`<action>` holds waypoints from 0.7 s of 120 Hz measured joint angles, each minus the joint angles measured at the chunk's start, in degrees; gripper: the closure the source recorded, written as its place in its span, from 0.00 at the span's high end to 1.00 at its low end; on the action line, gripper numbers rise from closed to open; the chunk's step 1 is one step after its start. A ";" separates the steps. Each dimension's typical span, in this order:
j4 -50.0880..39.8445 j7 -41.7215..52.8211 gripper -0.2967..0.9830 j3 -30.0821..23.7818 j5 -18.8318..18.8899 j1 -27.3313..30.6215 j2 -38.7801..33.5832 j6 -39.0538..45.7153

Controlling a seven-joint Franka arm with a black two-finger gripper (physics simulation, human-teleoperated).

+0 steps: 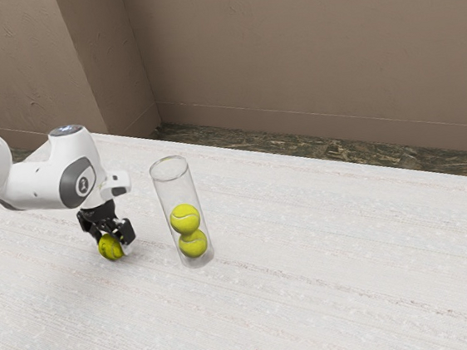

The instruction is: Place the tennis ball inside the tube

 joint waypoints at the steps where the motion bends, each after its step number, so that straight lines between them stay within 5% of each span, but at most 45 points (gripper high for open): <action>1: 0.01 0.02 0.68 -0.01 -0.02 0.03 0.01 -0.01; 56: -0.04 0.20 0.53 -0.22 0.31 0.36 -1.05 -0.62; 84: -1.47 -0.40 0.49 -0.99 0.51 0.35 -8.60 -3.88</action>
